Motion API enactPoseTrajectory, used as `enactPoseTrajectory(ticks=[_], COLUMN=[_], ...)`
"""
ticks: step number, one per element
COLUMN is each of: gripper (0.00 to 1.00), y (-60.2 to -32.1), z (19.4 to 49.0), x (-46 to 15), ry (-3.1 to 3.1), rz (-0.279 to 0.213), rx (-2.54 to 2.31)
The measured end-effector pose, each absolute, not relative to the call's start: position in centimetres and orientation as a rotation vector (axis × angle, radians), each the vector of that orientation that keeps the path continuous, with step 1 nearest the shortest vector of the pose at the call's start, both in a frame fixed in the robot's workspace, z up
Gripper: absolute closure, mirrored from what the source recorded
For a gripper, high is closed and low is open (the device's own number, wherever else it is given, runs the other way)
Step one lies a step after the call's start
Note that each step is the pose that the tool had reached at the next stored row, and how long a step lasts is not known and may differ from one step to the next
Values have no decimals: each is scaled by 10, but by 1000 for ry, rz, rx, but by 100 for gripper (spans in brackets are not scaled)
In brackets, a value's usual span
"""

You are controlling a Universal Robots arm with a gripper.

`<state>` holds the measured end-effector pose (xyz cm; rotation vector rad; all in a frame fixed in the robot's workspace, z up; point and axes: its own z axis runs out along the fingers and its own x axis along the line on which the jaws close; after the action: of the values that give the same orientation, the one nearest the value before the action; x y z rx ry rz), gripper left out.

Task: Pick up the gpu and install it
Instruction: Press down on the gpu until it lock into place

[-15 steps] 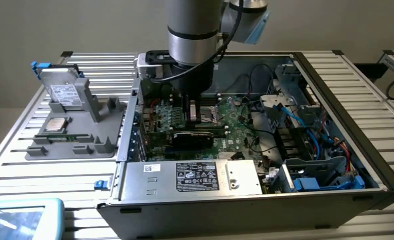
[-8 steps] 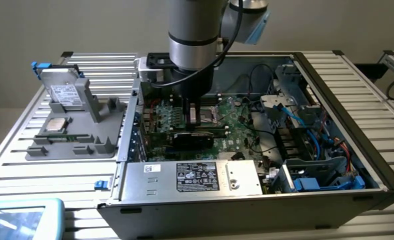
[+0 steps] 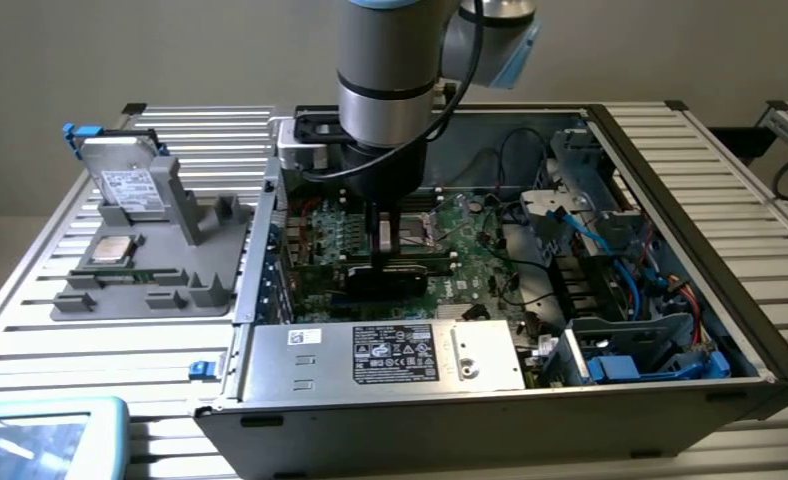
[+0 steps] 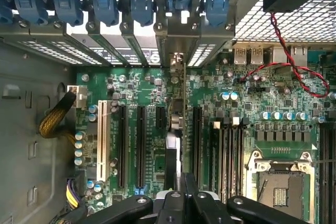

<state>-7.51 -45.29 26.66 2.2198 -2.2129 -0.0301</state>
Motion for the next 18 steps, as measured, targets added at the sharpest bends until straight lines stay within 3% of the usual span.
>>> enactPoseTrajectory(ticks=[6, 13, 18], gripper=[89, 89, 89], y=[-453, -453, -453], z=[262, 287, 289], x=[-75, -75, -75], ry=[-2216, -2213, -2211], rz=[-32, -43, -49], rx=[2215, 2209, 2206])
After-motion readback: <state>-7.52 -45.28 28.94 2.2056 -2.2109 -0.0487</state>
